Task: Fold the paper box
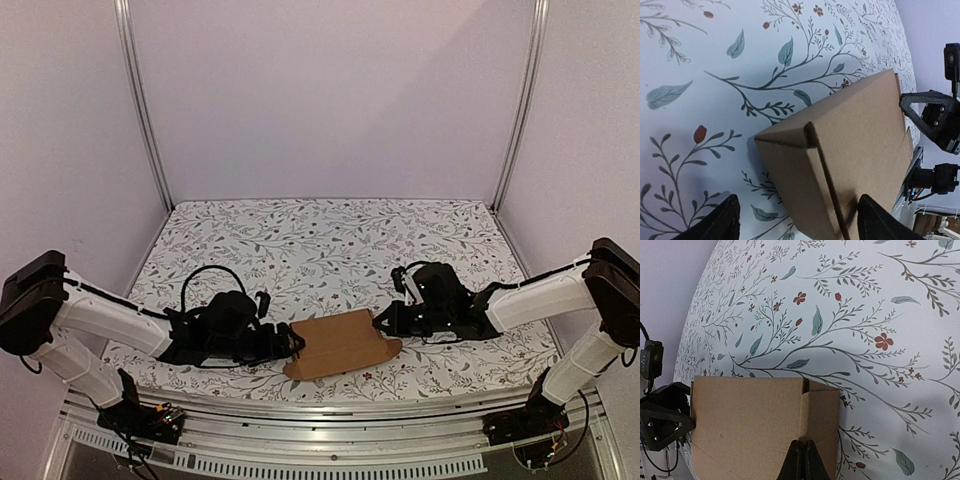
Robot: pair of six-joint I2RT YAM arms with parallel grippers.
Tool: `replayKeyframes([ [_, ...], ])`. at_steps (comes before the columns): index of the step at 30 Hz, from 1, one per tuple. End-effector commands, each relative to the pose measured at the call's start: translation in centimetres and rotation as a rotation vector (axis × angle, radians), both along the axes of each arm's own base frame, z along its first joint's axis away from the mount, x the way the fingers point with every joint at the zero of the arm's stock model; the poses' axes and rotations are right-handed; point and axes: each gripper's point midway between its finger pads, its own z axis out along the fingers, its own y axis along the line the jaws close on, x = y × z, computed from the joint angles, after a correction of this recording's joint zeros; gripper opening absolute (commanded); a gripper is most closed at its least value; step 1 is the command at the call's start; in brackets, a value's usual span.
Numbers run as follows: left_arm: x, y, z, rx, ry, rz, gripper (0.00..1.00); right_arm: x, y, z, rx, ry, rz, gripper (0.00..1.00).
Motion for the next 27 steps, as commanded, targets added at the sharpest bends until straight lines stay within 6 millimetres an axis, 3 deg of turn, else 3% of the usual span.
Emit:
replayKeyframes([
  [1, 0.0, -1.6, 1.3, -0.221, 0.036, 0.000, 0.81, -3.0, -4.4, -5.9, -0.209, 0.150, -0.023, 0.00],
  [14, 0.1, -4.0, 0.9, -0.537, 0.117, 0.001, 0.85, -3.4, -5.0, -5.9, -0.195, 0.152, -0.045, 0.00],
  [27, 0.5, -3.5, -0.7, -0.578, 0.168, -0.001, 0.63, -3.5, -5.0, -5.8, -0.189, 0.152, -0.044, 0.00],
])
